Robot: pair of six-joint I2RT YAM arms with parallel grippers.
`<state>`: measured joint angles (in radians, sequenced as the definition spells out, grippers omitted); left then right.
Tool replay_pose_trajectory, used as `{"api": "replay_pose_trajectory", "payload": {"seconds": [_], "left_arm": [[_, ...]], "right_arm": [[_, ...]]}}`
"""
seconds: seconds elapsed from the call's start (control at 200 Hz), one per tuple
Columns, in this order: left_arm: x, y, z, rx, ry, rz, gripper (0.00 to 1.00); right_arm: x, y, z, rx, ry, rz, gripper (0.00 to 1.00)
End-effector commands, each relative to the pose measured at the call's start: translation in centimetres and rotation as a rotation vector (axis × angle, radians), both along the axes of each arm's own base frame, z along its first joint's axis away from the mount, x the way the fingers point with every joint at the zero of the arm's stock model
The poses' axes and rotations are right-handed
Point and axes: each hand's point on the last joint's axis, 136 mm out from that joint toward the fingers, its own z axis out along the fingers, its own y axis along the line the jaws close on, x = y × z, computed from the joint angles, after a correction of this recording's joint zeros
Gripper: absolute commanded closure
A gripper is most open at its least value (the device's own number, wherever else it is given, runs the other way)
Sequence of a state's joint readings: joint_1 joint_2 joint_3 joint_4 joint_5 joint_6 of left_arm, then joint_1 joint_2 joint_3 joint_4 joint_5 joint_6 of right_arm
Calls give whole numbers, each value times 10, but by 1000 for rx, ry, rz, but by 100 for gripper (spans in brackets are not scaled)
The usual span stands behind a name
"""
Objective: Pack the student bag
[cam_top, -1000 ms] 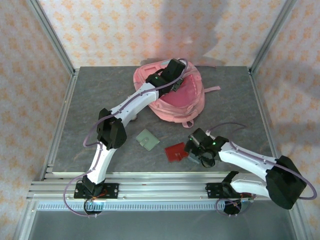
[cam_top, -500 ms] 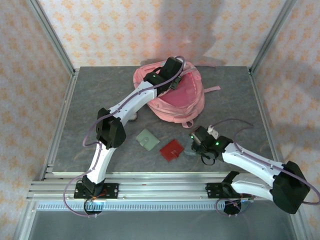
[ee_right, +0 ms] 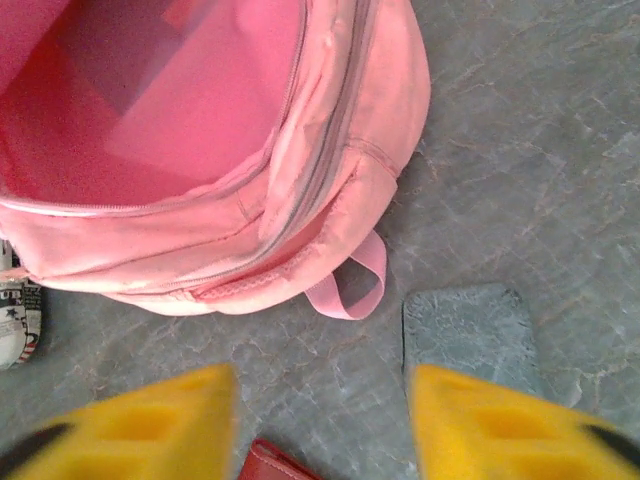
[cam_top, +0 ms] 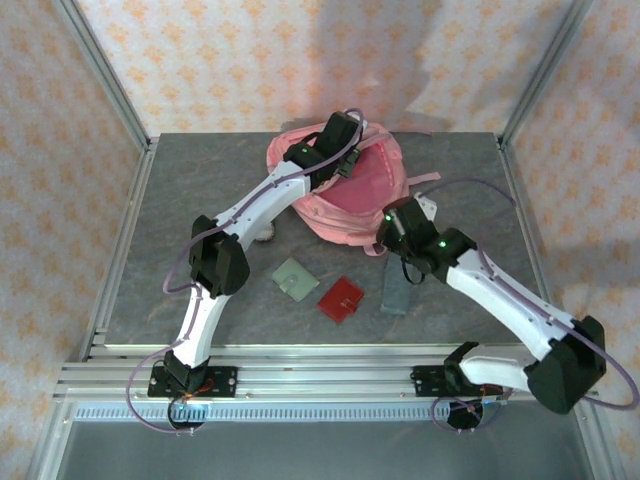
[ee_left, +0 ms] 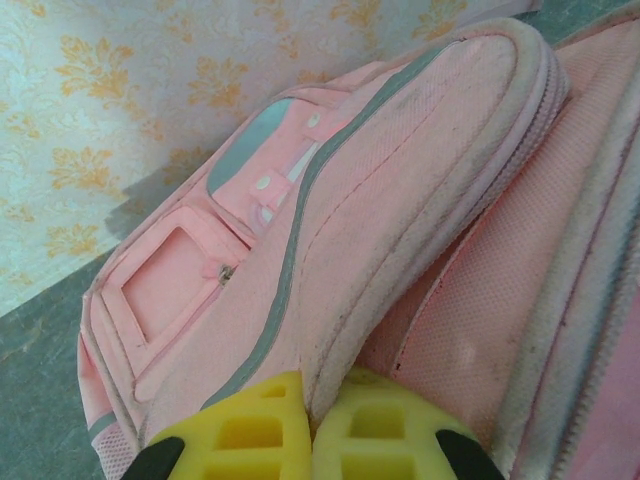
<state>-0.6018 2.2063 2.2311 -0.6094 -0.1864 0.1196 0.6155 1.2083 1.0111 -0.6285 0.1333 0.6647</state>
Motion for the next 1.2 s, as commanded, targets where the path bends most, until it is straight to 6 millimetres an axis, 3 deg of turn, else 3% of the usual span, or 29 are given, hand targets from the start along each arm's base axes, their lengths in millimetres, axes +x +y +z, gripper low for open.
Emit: {"api": "replay_pose_trajectory", "payload": {"seconds": [0.0, 0.08, 0.23, 0.42, 0.616, 0.691, 0.781, 0.871, 1.036, 1.196], "left_arm": [[7, 23, 76, -122, -171, 82, 100], [6, 23, 75, -119, -167, 81, 100], [5, 23, 74, -120, -166, 77, 100], [4, 22, 78, -132, -169, 72, 100], [4, 21, 75, -138, -160, 72, 100], [3, 21, 74, -139, -157, 70, 100], [3, 21, 76, -141, -159, 71, 100], [2, 22, 79, -147, -166, 70, 100], [-1, 23, 85, -158, -177, 68, 100], [-3, 22, 87, -184, -175, 64, 100]], "right_arm": [[-5, -4, -24, -85, 82, 39, 21], [-20, -10, -49, -93, 148, 35, 14], [-58, -18, -97, -101, 295, 49, 10], [-93, -20, -136, -173, 402, 77, 7], [-106, -15, -164, -155, 456, 86, 9], [-106, -16, -169, -157, 462, 74, 19], [-101, -18, -161, -168, 435, 67, 39], [-91, -21, -136, -174, 361, 56, 63], [-68, -31, -75, -134, 205, 25, 69], [-33, -21, -29, -132, 92, 84, 68]]}}
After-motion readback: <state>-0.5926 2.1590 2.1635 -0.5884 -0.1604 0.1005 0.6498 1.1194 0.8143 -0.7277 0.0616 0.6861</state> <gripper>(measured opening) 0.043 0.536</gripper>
